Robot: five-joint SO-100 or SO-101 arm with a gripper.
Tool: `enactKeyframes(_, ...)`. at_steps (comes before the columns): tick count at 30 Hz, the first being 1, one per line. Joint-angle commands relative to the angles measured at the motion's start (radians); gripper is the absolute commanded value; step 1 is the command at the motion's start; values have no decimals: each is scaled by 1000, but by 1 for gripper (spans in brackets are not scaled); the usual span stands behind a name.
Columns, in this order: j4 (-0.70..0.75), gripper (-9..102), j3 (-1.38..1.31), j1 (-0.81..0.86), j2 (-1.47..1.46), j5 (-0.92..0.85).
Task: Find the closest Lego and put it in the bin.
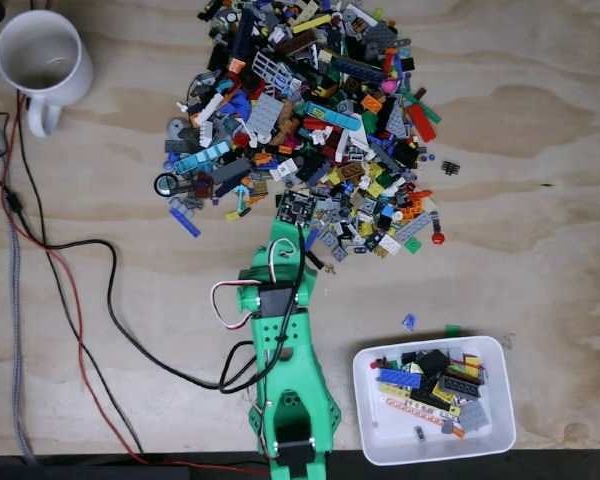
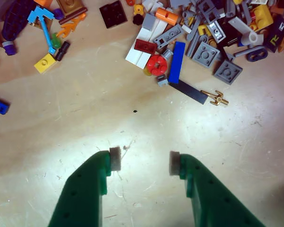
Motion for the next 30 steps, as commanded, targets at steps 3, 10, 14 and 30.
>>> enactKeyframes(3,-18,15,100,121,138,37)
enactKeyframes(10,-21,15,103,121,135,43)
enactKeyframes(14,-20,15,109,121,130,44)
enactKeyframes(30,-195,18,278,278,38,-414)
